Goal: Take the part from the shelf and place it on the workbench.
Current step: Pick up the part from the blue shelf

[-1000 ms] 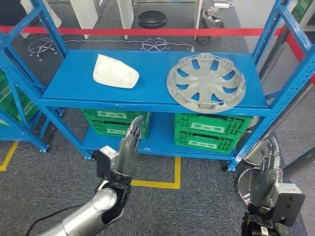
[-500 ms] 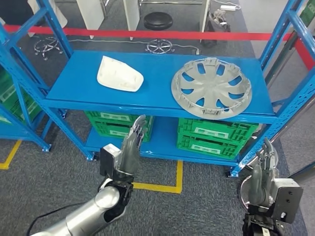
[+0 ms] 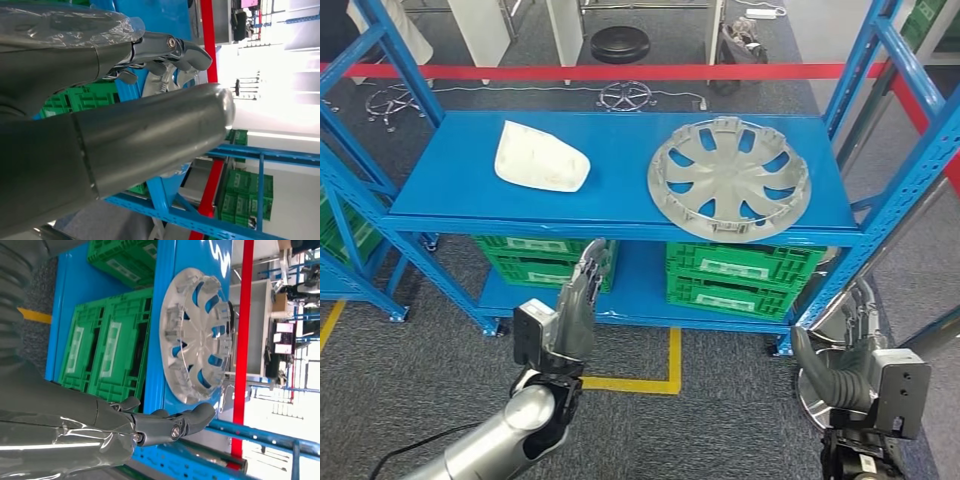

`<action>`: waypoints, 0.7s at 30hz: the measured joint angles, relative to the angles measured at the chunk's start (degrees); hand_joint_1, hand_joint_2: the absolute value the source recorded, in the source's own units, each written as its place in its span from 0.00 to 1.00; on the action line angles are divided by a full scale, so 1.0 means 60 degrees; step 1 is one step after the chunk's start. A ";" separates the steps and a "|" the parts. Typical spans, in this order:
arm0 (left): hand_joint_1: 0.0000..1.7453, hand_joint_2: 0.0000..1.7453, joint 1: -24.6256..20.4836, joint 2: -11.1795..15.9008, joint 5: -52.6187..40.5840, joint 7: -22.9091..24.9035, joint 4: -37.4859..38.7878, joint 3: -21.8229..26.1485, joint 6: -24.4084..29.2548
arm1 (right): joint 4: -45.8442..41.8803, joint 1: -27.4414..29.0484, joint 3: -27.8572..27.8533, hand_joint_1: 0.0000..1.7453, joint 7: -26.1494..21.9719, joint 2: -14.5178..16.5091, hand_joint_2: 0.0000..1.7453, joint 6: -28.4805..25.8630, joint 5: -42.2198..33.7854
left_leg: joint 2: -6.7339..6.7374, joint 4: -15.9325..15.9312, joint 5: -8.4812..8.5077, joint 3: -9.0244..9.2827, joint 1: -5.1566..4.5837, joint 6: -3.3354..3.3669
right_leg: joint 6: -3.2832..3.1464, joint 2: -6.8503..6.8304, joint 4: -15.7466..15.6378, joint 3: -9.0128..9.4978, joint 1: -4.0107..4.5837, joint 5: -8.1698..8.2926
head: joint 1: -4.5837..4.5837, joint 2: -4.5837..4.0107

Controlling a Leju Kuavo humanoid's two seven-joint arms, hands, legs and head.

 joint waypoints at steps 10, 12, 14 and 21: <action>0.00 0.00 0.0031 -0.0008 -0.0011 0.0004 -0.0023 0.0003 0.0000 | 0.0031 0.0034 -0.0102 0.00 0.0001 -0.0125 1.00 0.0006 0.0002 | 0.0013 -0.0199 -0.0162 0.0388 0.0070 0.0224 | 0.0289 -0.0122 0.2574 -0.1374 -0.0042 -0.0847 | 0.0223 0.0000; 0.00 0.00 0.0038 -0.0008 -0.0011 0.0004 -0.0023 0.0002 0.0000 | 0.0036 0.0031 -0.0116 0.00 0.0001 -0.0140 1.00 0.0006 0.0004 | -0.0003 -0.0189 -0.0253 0.0516 0.0073 0.0168 | 0.0267 -0.0150 0.1244 -0.0802 -0.0055 -0.0088 | 0.0236 0.0000; 0.00 0.00 0.0029 -0.0006 -0.0013 0.0004 -0.0025 0.0000 0.0000 | 0.0045 0.0022 -0.0122 0.00 0.0010 -0.0145 1.00 0.0006 0.0018 | -0.0017 -0.0145 -0.0322 0.0563 0.0044 0.0079 | 0.0210 -0.0152 0.0218 -0.0294 -0.0032 0.0257 | 0.0242 0.0000; 0.00 0.00 0.0033 0.0015 -0.0063 0.0004 -0.0048 0.0001 0.0022 | 0.0056 -0.0009 -0.0224 0.00 0.0335 -0.0185 1.00 0.0201 0.0295 | -0.0006 0.1127 -0.0977 -0.0039 0.0076 -0.0264 | -0.0103 -0.0104 -0.0034 -0.0116 -0.0042 0.0227 | 0.0118 0.0000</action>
